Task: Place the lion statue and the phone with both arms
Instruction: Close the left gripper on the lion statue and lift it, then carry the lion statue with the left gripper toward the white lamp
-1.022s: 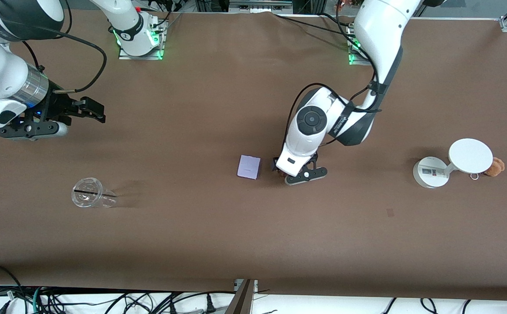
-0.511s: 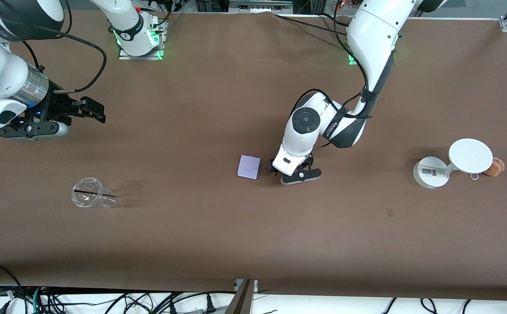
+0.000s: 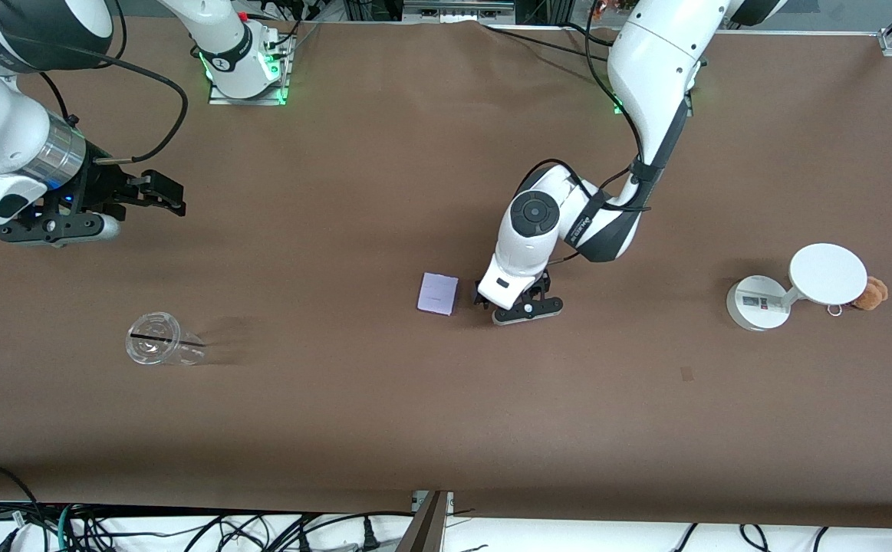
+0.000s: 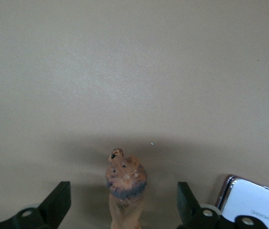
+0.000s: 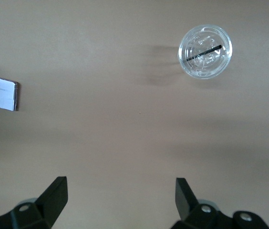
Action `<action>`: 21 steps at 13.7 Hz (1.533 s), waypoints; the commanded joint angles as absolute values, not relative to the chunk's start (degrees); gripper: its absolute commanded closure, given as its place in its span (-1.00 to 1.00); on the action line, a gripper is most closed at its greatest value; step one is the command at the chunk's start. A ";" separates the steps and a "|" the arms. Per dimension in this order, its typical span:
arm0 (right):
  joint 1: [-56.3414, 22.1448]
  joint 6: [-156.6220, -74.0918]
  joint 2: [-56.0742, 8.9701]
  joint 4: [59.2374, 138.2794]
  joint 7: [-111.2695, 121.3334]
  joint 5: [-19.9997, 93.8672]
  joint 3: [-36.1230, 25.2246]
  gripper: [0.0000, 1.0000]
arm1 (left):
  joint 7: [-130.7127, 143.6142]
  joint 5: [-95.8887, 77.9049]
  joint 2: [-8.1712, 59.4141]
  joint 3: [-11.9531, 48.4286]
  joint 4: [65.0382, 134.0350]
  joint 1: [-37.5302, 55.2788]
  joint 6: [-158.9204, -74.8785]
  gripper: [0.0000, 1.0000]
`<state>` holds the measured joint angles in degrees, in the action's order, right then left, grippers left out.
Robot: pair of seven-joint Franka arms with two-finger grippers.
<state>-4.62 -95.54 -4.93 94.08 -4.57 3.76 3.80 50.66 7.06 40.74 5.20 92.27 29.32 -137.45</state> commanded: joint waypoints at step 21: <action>-3.96 -95.80 -3.60 95.10 -5.01 3.25 4.66 -1.00 | 29.82 8.96 28.31 4.66 95.27 15.66 -123.05 1.00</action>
